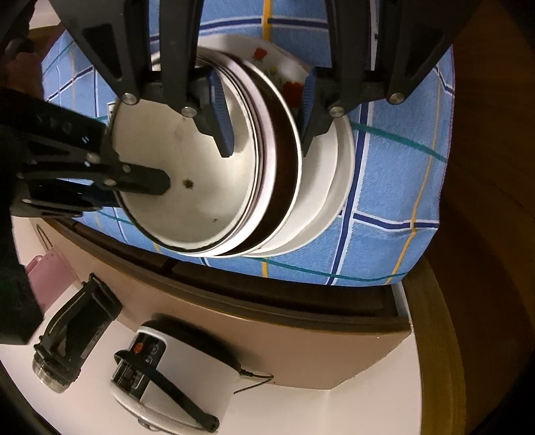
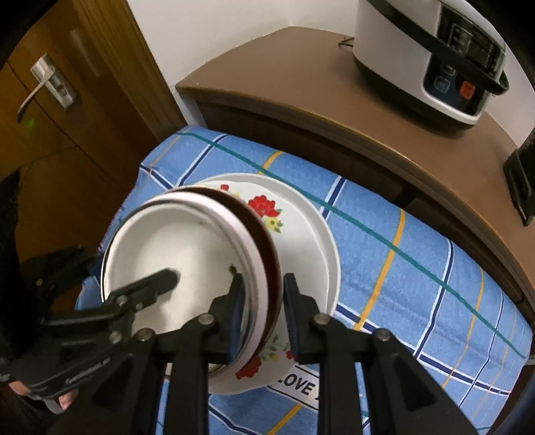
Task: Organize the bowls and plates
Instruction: 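Lower the nested bowls onto the red-flower plate stack with both tools, then open both tools and withdraw upward from the stack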
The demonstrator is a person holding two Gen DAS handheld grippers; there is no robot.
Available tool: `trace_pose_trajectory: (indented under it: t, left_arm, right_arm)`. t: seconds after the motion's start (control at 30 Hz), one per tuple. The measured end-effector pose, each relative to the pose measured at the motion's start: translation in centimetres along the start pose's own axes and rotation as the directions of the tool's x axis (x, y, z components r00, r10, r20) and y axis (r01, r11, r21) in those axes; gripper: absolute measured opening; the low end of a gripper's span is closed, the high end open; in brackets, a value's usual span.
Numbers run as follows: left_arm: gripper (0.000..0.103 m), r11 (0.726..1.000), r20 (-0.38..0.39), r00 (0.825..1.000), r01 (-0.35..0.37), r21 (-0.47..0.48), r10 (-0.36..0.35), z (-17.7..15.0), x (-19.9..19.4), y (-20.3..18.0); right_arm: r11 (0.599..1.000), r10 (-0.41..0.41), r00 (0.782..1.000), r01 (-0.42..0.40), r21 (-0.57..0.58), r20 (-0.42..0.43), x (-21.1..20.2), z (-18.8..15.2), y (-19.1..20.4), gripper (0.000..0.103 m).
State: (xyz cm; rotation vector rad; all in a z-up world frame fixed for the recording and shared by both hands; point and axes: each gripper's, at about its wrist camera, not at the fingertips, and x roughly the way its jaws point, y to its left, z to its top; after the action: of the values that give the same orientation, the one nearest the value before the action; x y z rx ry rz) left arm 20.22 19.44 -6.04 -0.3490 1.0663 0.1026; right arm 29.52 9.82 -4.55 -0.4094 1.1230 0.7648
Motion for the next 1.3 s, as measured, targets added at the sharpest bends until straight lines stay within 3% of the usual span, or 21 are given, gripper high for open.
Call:
trace_pose_trajectory:
  t: [0.33, 0.63, 0.7, 0.77, 0.83, 0.93, 1.03, 1.07, 1.1, 1.13, 1.17, 1.3]
  left_arm:
    - [0.04, 1.0, -0.008, 1.0, 0.018, 0.012, -0.017, -0.2, 0.0, 0.0]
    - [0.04, 0.999, 0.044, 0.999, -0.032, 0.036, 0.03, -0.7, -0.2, -0.5]
    - [0.043, 0.999, 0.053, 0.998, -0.044, 0.026, 0.043, -0.8, -0.5, -0.3]
    - [0.048, 0.999, 0.063, 0.997, -0.051, 0.019, 0.049, -0.8, -0.9, -0.2]
    - [0.054, 0.997, 0.081, 0.994, -0.077, 0.015, 0.075, -1.0, -1.5, -0.3]
    - [0.058, 0.994, 0.147, 0.983, -0.112, 0.013, 0.109, -1.4, -3.2, -0.8]
    - [0.058, 0.992, 0.254, 0.96, -0.125, 0.016, 0.116, -1.9, -5.3, -1.8]
    - [0.06, 0.99, 0.305, 0.945, -0.134, 0.031, 0.118, -2.3, -6.3, -2.5]
    - [0.063, 0.989, 0.342, 0.932, -0.141, 0.041, 0.118, -2.4, -6.9, -3.1]
    - [0.064, 0.988, 0.378, 0.918, -0.145, 0.048, 0.117, -2.6, -7.4, -3.6]
    - [0.066, 0.987, 0.42, 0.901, -0.151, 0.057, 0.113, -2.9, -8.1, -4.3]
    - [0.067, 0.988, 0.489, 0.87, -0.123, 0.094, 0.062, -3.3, -9.0, -6.1]
  right_arm:
    - [0.999, 0.017, 1.0, -0.018, -0.04, -0.024, -0.5, -0.4, 0.4, 0.024]
    - [0.998, 0.055, 0.997, -0.054, -0.02, 0.054, -0.4, -1.4, 0.5, 0.03]
    - [0.998, 0.062, 0.995, -0.062, -0.004, 0.076, -0.7, -1.7, 0.3, 0.033]
    - [0.998, 0.065, 0.992, -0.067, 0.014, 0.112, -1.4, -2.1, 0.0, 0.047]
    - [0.997, 0.069, 0.986, -0.075, 0.027, 0.155, -2.3, -2.5, -0.4, 0.054]
    - [0.998, 0.039, 0.969, -0.048, 0.029, 0.245, -4.7, -3.6, -0.7, 0.055]
    - [0.998, -0.056, 0.912, 0.04, 0.046, 0.407, -7.8, -5.5, -0.6, 0.055]
    - [0.995, -0.099, 0.877, 0.08, 0.059, 0.47, -8.9, -6.4, -0.6, 0.059]
    - [0.989, -0.145, 0.825, 0.121, 0.08, 0.547, -10.2, -7.6, -0.5, 0.061]
    - [0.986, -0.165, 0.796, 0.136, 0.093, 0.583, -10.8, -8.3, -0.5, 0.068]
    - [0.982, -0.19, 0.752, 0.153, 0.113, 0.631, -11.6, -9.5, -0.6, 0.072]
    - [0.972, -0.232, 0.691, 0.182, 0.147, 0.684, -12.8, -11.9, -1.1, 0.073]
